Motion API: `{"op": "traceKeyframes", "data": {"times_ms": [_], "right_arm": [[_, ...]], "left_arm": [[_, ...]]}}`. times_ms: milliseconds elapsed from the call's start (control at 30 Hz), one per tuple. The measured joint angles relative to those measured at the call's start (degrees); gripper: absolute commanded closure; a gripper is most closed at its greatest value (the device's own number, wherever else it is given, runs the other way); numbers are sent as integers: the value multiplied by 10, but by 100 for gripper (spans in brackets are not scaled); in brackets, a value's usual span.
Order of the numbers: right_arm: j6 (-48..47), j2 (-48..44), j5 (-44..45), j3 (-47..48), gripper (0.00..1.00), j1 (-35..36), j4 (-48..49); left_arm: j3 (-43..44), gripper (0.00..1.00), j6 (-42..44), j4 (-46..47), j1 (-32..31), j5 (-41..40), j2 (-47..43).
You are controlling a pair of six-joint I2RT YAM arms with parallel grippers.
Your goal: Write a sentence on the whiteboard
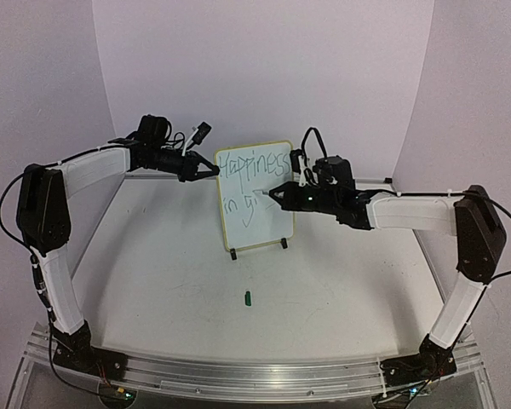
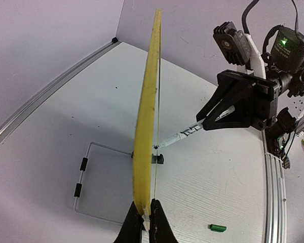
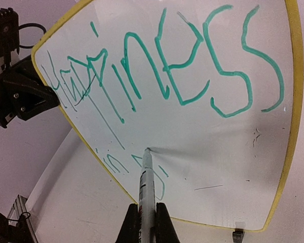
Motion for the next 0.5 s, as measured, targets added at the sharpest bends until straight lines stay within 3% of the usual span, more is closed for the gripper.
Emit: {"op": "traceKeyframes", "data": {"times_ms": [500], "right_arm": [[2, 7, 6, 0, 100, 1, -1]], "left_arm": [[0, 100, 0, 1, 0, 0, 0]]}}
